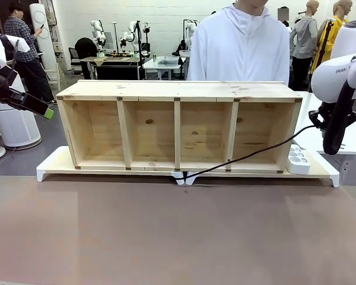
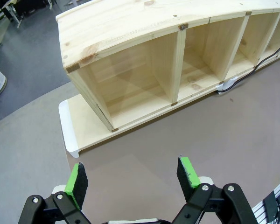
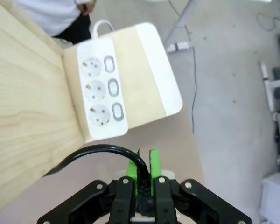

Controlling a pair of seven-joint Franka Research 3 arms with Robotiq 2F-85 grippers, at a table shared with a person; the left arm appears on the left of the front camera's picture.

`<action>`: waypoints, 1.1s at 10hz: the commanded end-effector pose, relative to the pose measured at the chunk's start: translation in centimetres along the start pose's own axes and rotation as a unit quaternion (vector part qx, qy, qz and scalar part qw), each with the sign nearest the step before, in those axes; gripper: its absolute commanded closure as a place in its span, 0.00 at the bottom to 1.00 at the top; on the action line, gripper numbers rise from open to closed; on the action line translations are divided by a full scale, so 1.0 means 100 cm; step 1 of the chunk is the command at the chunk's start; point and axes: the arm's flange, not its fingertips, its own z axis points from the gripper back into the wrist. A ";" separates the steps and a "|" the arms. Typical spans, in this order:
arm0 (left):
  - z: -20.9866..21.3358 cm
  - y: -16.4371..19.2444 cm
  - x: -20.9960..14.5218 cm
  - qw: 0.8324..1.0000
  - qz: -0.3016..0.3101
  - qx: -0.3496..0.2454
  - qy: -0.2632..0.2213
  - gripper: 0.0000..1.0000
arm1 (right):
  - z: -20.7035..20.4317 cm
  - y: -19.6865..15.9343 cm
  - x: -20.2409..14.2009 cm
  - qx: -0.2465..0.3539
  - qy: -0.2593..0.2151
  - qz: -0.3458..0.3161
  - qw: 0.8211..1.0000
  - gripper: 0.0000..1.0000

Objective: Perform cable management.
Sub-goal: Pull the grasped Power Cable to the location of the Power Strip.

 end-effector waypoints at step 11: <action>-0.002 0.001 0.001 1.000 0.004 0.002 -0.004 0.00 | 0.003 0.005 0.034 0.019 -0.036 0.062 0.997 0.87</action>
